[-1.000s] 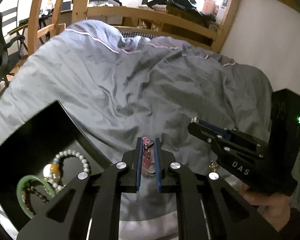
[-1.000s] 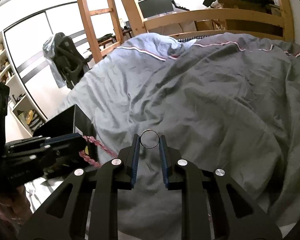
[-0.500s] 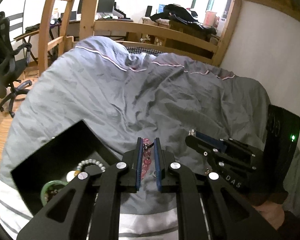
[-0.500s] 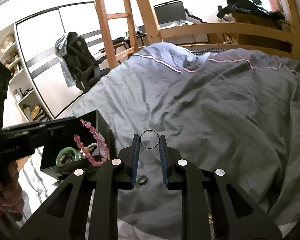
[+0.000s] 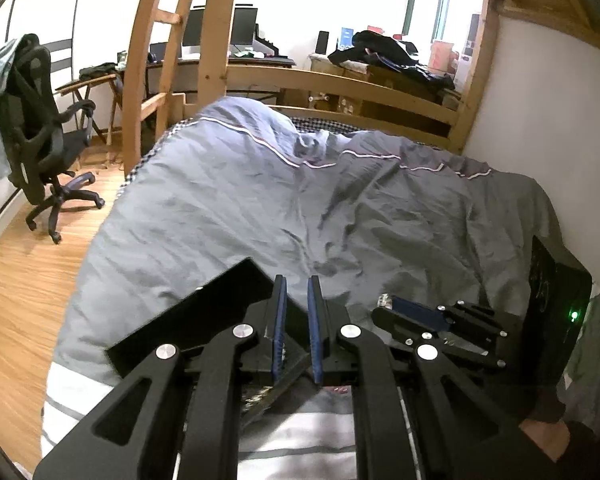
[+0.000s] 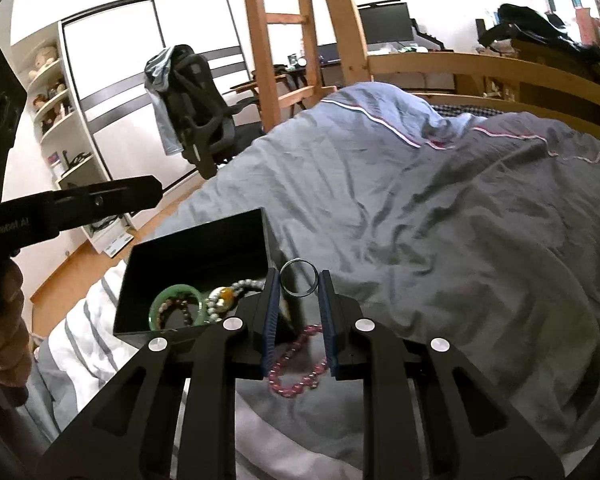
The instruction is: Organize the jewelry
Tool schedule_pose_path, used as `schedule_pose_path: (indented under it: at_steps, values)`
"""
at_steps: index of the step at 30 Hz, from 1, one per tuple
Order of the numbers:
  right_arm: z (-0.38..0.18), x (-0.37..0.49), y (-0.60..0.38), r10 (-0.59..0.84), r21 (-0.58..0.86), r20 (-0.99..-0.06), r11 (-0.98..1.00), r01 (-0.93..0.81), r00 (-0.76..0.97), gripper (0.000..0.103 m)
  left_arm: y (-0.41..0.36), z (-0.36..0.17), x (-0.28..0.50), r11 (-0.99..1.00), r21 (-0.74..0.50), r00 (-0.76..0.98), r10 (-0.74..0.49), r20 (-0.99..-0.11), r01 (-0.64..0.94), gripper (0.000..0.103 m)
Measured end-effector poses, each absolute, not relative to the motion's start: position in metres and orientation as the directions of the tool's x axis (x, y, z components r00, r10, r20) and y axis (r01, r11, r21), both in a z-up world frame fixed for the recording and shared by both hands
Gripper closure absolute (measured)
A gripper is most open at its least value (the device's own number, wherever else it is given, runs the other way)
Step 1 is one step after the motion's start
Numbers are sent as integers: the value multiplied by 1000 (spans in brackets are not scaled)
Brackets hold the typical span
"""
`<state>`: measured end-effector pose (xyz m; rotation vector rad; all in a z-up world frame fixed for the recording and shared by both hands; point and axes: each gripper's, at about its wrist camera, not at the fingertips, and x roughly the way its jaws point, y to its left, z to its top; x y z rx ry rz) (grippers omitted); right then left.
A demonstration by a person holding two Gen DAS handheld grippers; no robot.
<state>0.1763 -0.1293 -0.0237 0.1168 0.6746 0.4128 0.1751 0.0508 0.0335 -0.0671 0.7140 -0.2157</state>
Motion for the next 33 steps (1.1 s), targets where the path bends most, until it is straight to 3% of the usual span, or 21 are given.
schedule_pose_path:
  at_steps: [10, 12, 13, 14, 26, 31, 33]
  values:
    - [-23, 179, -153, 358, 248, -586, 933, -260, 727, 83, 41, -1, 183, 953, -185, 656, -300, -693, 241, 93]
    - [-24, 181, -163, 337, 251, -589, 940, -230, 735, 83, 28, -12, 184, 950, -172, 631, -302, -714, 260, 80]
    - [-25, 183, -169, 330, 255, -592, 942, -218, 736, 83, 21, -20, 183, 951, -156, 620, -294, -727, 269, 65]
    - [-26, 183, -173, 321, 257, -594, 944, -204, 738, 83, 13, -26, 183, 951, -139, 611, -287, -738, 278, 57]
    - [-28, 184, -185, 316, 276, -594, 944, -181, 740, 83, -46, -105, 203, 933, 32, 518, -170, -838, 358, 61]
    - [-28, 182, -184, 321, 279, -594, 942, -185, 738, 83, -42, -126, 213, 940, -46, 445, -203, -872, 338, 61]
    - [-29, 182, -183, 321, 279, -595, 942, -185, 737, 83, -38, -124, 216, 941, -95, 424, -235, -875, 326, 70]
